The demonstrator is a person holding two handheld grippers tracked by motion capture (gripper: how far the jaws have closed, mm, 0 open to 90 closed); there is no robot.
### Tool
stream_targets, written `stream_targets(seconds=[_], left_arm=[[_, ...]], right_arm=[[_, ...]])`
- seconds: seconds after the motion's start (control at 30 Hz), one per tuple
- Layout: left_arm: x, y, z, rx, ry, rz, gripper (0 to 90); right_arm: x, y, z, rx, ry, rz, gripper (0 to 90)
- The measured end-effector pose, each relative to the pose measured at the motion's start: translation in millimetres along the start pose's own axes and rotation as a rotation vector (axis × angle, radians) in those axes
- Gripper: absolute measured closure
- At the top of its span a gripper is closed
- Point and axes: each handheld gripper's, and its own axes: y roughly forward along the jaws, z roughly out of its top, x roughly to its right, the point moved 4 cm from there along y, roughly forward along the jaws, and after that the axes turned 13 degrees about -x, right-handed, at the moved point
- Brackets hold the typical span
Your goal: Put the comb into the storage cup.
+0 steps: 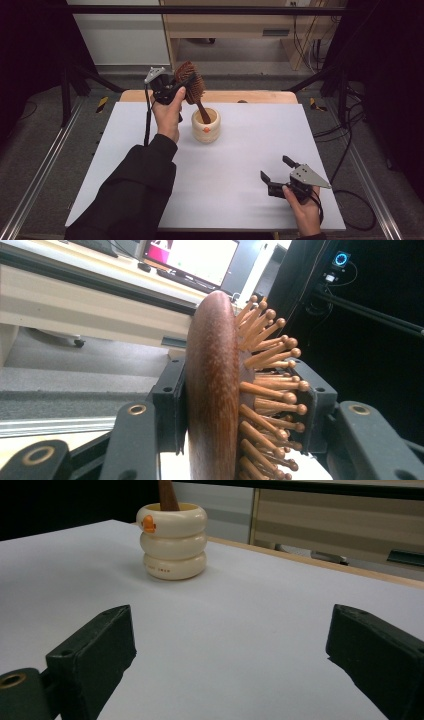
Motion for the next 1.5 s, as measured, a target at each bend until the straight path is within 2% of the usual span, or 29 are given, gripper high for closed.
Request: stream_targets(seconds=[0.47, 1.5], left_arm=[[-2.8, 3.8, -4.1, -0.008, -0.015, 0.000, 49.4], [-3.5, 9.6, -18.0, -0.036, -0.010, 0.008, 49.3]], right_arm=[[0.1, -0.1, -0.5, -0.002, 0.000, -0.004, 5.8], [0.4, 0.3, -1.2, -0.006, -0.005, -0.006, 5.3]])
